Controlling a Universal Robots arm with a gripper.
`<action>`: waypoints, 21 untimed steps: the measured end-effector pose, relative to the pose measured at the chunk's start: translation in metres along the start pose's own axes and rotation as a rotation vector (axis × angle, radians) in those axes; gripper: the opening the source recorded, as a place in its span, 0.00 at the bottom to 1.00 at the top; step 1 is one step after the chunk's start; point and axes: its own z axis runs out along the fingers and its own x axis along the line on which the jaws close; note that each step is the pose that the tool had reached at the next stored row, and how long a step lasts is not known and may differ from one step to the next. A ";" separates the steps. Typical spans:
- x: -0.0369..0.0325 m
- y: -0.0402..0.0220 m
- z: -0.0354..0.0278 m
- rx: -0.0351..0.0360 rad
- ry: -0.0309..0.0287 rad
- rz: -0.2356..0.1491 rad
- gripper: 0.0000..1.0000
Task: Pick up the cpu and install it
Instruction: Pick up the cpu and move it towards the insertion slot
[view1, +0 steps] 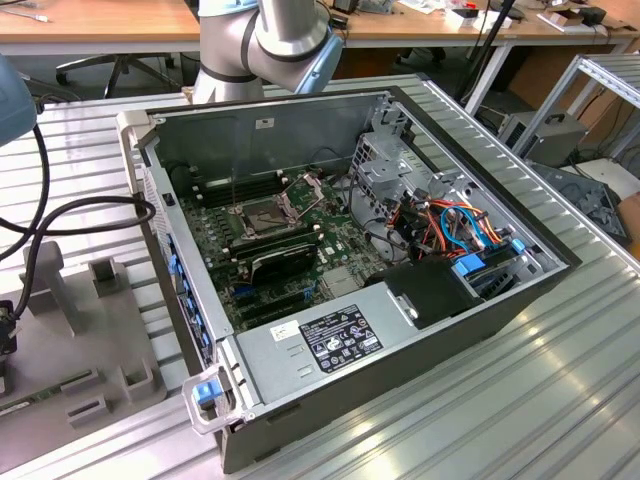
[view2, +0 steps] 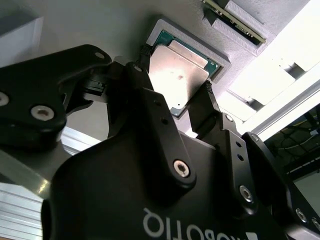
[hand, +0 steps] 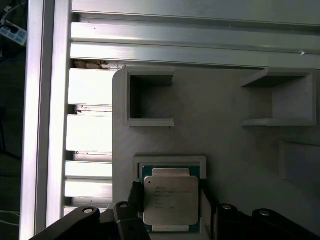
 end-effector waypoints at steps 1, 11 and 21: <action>0.0000 0.0000 0.0001 0.0000 0.0000 0.000 0.55; 0.0000 0.0000 0.0002 0.0000 0.0000 0.000 0.55; 0.0000 0.0000 0.0003 0.0000 0.0000 0.000 0.55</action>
